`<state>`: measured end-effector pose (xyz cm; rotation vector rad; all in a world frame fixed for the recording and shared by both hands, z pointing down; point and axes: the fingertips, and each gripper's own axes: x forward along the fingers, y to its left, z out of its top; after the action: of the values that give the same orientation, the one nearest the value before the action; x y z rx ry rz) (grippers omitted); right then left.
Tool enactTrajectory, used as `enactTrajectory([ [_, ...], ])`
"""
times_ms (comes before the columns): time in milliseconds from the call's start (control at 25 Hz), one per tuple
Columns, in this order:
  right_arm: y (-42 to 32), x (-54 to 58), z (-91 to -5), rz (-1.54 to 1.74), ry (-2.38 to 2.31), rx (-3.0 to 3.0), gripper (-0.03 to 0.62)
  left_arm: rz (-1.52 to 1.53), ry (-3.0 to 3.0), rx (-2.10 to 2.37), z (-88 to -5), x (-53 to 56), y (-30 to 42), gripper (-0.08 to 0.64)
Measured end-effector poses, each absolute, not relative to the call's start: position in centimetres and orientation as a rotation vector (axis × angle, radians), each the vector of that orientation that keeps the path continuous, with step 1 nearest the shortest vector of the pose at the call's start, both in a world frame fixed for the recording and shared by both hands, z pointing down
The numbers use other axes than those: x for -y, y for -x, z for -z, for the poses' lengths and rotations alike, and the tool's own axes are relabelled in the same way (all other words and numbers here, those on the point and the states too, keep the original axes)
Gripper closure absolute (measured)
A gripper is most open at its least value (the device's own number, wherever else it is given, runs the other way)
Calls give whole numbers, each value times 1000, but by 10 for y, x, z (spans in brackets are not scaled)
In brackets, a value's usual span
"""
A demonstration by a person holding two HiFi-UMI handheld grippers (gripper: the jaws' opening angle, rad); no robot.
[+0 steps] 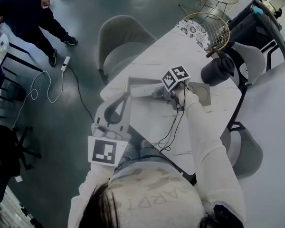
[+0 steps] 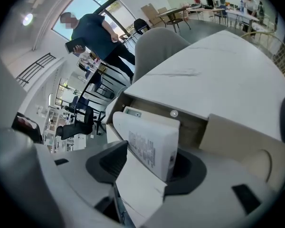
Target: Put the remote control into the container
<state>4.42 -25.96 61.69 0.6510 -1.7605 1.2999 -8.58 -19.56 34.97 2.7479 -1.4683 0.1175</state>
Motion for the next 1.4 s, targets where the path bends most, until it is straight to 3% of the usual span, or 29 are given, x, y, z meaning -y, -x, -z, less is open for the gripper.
enactTrajectory([
  [240, -41, 257, -614, -1359, -612, 1764, 364, -118, -2747, 1470, -348, 196, 92, 546],
  [680, -52, 255, -630, -1079, -567, 1629, 371, -116, -2740, 1479, -350, 197, 90, 546],
  [1400, -84, 276, -630, -295, -555, 1355, 490, -111, -2752, 1461, -350, 196, 88, 546],
])
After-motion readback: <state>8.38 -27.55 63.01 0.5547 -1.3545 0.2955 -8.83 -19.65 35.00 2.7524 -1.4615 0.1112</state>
